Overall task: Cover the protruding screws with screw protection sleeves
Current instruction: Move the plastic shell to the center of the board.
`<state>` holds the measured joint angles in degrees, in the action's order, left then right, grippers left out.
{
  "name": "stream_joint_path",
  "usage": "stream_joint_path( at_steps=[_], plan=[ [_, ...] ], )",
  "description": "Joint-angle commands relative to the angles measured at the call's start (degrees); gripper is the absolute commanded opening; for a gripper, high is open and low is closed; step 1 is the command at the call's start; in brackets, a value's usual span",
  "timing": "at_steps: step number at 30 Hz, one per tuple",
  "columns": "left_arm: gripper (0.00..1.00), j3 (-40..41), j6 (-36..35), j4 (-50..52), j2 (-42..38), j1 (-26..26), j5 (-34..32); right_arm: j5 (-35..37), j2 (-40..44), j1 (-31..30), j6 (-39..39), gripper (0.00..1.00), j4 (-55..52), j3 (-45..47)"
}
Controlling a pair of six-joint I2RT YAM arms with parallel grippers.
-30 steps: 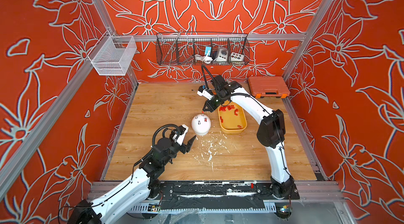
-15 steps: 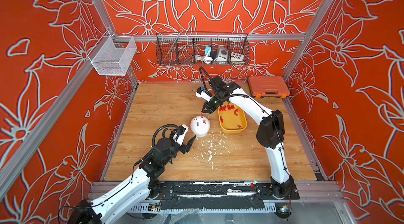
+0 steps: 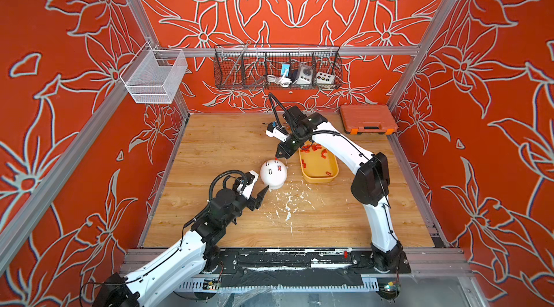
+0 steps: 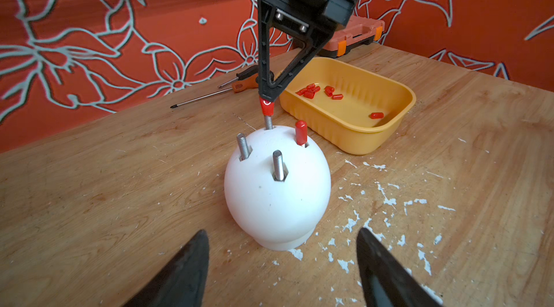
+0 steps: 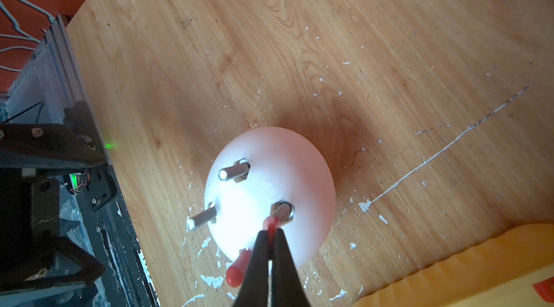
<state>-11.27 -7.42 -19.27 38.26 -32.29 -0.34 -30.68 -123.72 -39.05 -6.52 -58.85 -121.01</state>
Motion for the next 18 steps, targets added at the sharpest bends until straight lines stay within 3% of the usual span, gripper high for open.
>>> stream_joint_path(
  at_steps=[1, 18],
  plan=[
    [0.76, -1.1, 0.5, -0.1, -0.8, 0.2, -0.5, -2.0, 2.5, -0.5, -0.3, 0.00, -2.4, 0.7],
    [0.76, -1.0, 0.4, 0.0, -0.9, 0.2, -0.5, 0.9, -0.5, -0.8, 0.0, 0.00, -0.6, -0.2]
  ],
)
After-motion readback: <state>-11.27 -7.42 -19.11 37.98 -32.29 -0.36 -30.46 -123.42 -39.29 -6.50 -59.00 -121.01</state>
